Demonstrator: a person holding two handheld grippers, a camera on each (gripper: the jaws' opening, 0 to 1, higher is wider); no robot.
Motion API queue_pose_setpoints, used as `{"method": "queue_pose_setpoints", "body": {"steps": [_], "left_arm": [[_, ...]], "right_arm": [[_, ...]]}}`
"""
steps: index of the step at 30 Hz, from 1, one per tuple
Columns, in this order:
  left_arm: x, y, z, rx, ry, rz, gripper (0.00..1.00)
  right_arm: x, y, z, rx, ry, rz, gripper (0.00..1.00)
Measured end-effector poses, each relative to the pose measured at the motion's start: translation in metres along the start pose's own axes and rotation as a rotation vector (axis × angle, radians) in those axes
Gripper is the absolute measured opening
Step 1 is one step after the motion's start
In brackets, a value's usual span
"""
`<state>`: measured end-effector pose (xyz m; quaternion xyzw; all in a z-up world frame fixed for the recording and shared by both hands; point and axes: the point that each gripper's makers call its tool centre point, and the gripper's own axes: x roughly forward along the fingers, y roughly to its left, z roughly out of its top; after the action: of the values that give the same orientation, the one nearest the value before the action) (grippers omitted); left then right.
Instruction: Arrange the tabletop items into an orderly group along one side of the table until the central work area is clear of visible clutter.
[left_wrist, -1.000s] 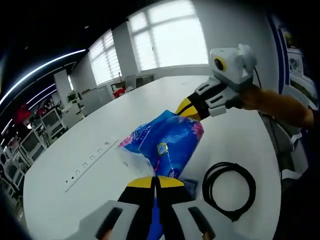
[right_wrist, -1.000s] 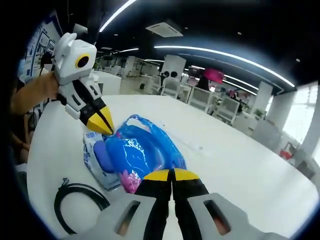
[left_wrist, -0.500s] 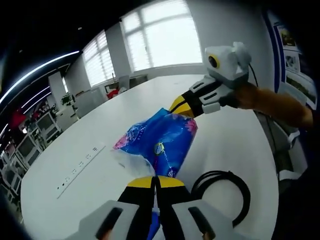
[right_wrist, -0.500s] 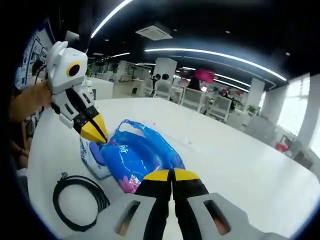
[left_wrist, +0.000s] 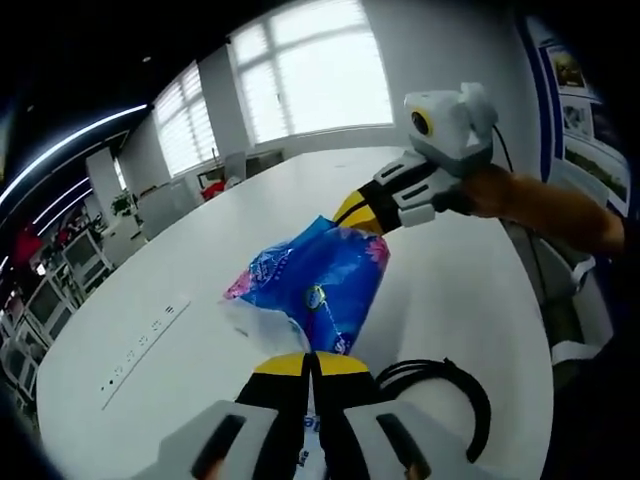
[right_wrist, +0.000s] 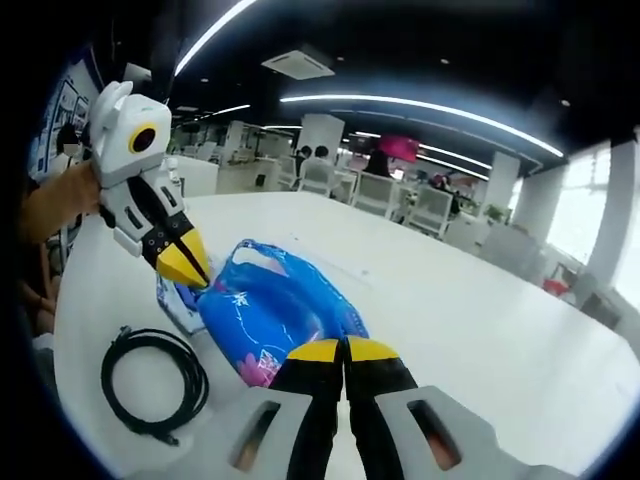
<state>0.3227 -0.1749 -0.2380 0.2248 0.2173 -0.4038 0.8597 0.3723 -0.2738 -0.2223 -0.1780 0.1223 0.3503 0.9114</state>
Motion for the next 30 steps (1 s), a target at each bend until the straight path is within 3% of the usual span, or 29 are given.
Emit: {"method": "queue_pose_setpoints", "body": {"steps": [15,30], "left_arm": [[0.005,-0.02,-0.011,0.004,0.013,-0.014,0.0],[0.026,-0.014,-0.019,-0.028,0.03,-0.031,0.0]], "right_arm": [[0.0,0.004,-0.006,0.005,0.005,0.001,0.0],[0.01,-0.004,-0.039,0.036,0.035,0.01,0.0]]}}
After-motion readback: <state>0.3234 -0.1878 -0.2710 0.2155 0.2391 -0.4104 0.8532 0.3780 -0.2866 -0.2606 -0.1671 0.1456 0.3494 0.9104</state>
